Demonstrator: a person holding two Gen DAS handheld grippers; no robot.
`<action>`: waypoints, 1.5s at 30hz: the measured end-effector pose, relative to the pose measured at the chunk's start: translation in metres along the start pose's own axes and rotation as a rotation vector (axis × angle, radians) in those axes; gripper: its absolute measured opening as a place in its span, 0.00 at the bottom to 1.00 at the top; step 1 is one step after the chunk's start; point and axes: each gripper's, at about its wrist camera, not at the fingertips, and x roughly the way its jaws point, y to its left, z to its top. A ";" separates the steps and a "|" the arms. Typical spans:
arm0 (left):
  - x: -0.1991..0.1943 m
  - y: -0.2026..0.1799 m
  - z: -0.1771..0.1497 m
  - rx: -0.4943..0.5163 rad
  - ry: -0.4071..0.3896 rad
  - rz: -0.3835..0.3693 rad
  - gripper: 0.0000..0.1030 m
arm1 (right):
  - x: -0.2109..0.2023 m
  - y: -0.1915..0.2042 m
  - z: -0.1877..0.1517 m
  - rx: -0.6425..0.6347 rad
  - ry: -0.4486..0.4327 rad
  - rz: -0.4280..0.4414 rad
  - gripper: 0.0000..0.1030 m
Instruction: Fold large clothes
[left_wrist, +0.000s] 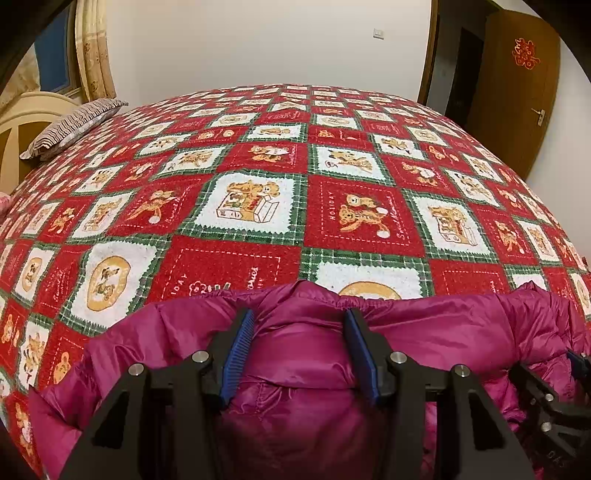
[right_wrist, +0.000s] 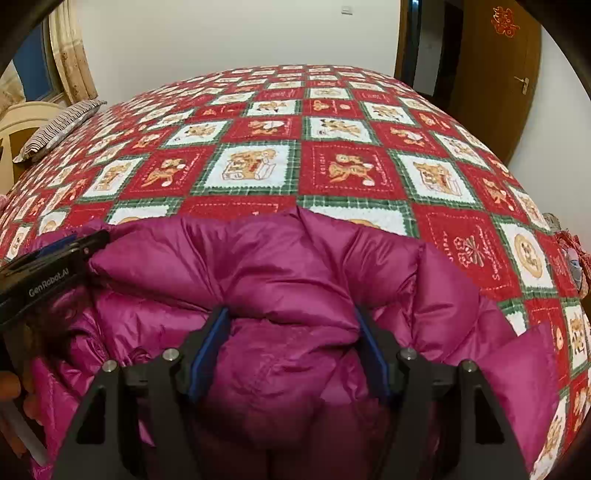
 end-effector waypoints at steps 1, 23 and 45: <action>-0.001 0.000 0.001 -0.001 0.001 -0.003 0.51 | 0.001 0.003 0.001 -0.012 0.001 -0.016 0.70; -0.362 0.152 -0.159 0.198 -0.250 -0.357 0.77 | -0.370 -0.005 -0.175 0.065 -0.382 0.061 0.84; -0.319 0.137 -0.342 0.129 0.045 -0.235 0.79 | -0.296 -0.018 -0.359 0.173 -0.010 -0.044 0.89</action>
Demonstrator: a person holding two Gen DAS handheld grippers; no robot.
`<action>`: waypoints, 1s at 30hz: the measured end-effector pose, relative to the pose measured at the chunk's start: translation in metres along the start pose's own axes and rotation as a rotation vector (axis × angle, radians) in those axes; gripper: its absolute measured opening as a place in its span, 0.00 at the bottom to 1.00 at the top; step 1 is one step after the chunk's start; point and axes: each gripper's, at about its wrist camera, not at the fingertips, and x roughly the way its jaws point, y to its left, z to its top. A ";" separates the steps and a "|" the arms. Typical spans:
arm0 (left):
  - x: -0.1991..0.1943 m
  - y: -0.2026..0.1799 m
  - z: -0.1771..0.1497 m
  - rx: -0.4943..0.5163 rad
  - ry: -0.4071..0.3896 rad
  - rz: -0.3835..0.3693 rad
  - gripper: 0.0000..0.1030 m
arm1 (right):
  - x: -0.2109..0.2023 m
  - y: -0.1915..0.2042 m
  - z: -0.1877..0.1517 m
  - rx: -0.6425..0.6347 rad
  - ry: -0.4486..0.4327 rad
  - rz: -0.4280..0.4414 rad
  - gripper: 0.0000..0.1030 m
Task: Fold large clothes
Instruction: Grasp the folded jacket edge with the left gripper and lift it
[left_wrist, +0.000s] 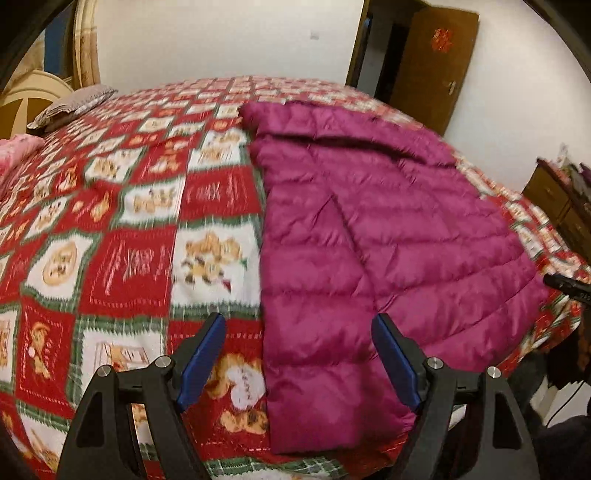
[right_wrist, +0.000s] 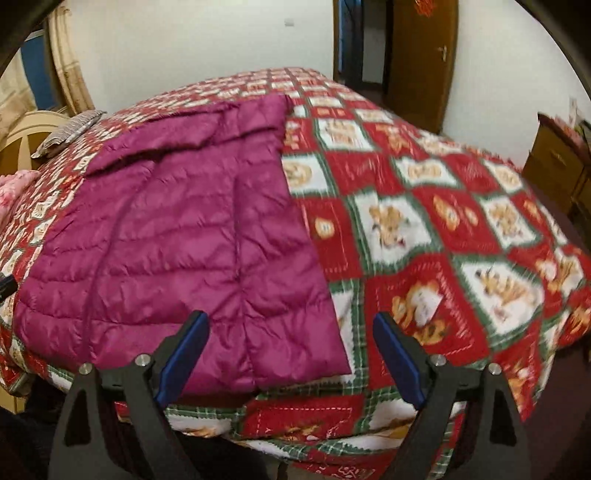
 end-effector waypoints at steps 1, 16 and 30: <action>0.001 -0.001 -0.003 0.005 0.008 0.009 0.79 | 0.003 0.000 -0.003 0.007 0.010 0.005 0.89; 0.015 -0.015 -0.009 0.057 0.073 0.058 0.53 | 0.041 0.015 -0.015 -0.028 0.109 0.103 0.81; -0.009 -0.024 0.005 0.001 0.032 -0.140 0.05 | 0.011 0.022 -0.010 -0.031 0.034 0.282 0.16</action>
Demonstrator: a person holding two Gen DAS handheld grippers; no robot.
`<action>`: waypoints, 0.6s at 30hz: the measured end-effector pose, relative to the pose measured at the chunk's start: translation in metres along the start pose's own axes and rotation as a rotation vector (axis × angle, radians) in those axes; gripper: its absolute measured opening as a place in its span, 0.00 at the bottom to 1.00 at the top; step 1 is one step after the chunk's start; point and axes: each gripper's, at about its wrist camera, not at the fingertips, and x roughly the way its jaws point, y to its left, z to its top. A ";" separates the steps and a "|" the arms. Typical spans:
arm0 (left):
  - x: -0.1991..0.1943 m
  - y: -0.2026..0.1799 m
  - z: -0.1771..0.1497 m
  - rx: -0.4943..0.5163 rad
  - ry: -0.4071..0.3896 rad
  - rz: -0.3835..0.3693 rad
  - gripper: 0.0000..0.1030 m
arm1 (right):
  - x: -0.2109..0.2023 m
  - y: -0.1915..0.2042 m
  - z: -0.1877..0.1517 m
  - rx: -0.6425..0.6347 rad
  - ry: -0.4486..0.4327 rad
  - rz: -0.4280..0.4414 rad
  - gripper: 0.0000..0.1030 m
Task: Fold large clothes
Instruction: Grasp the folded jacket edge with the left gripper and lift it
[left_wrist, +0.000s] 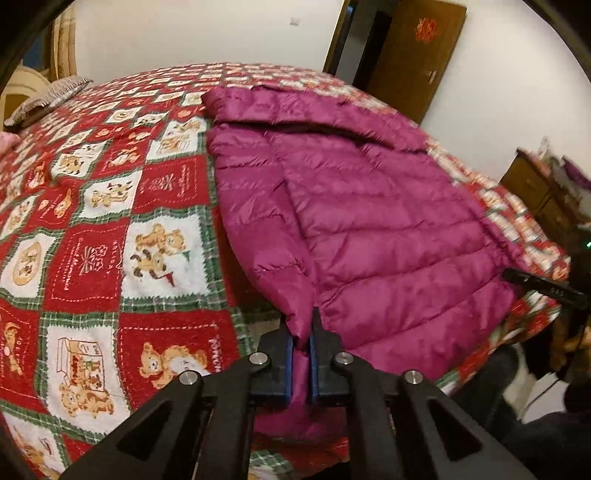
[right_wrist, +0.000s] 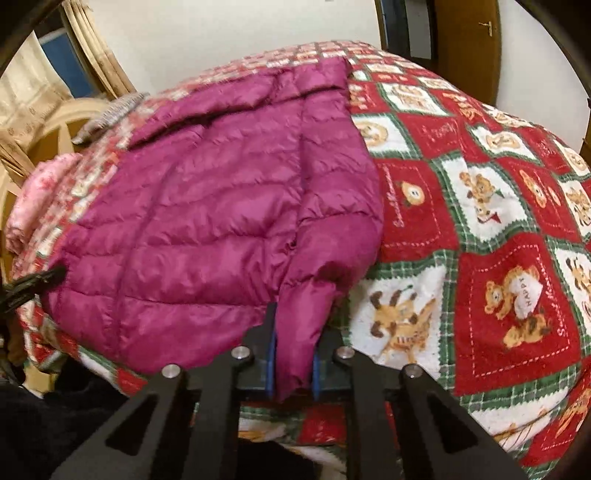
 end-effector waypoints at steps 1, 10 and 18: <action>-0.002 0.000 0.001 -0.001 -0.006 -0.007 0.05 | -0.005 0.000 0.001 0.014 -0.016 0.021 0.16; -0.024 -0.002 -0.001 0.012 -0.055 -0.051 0.05 | -0.034 0.010 0.002 0.034 -0.091 0.116 0.15; -0.052 -0.002 -0.006 0.014 -0.098 -0.133 0.05 | -0.052 0.007 -0.002 0.040 -0.104 0.129 0.15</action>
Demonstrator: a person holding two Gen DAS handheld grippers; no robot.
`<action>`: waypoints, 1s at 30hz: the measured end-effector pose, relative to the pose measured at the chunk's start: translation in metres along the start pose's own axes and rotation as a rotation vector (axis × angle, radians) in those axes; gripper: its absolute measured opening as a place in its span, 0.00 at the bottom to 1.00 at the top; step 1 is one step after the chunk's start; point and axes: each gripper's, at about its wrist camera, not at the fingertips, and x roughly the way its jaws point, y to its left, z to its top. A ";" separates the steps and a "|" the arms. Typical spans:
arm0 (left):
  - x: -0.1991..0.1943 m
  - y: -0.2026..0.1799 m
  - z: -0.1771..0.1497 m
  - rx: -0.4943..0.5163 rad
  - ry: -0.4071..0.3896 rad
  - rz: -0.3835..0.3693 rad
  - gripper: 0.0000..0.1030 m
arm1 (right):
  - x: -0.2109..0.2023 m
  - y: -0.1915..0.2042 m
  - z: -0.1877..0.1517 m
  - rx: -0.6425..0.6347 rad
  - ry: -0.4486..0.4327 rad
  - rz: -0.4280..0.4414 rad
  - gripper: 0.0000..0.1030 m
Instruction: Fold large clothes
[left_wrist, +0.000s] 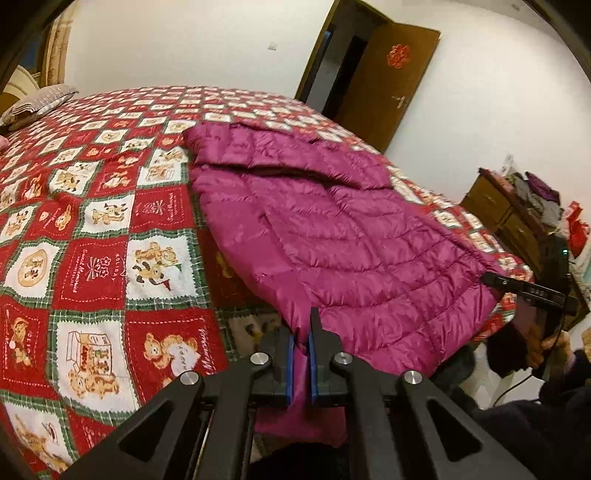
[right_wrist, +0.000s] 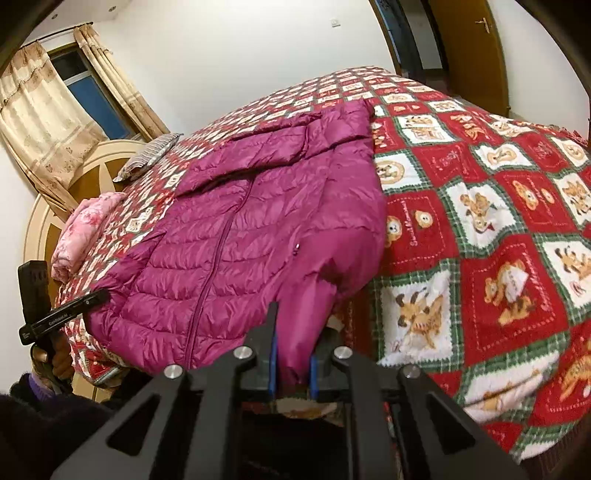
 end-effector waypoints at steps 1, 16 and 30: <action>-0.006 -0.001 0.000 0.001 -0.011 -0.016 0.05 | -0.004 -0.001 0.000 0.002 -0.006 0.005 0.15; -0.107 -0.014 0.056 0.067 -0.261 -0.161 0.05 | -0.107 0.031 0.053 -0.011 -0.240 0.132 0.15; 0.010 0.064 0.181 -0.126 -0.158 0.084 0.05 | 0.000 0.019 0.205 0.054 -0.200 0.117 0.15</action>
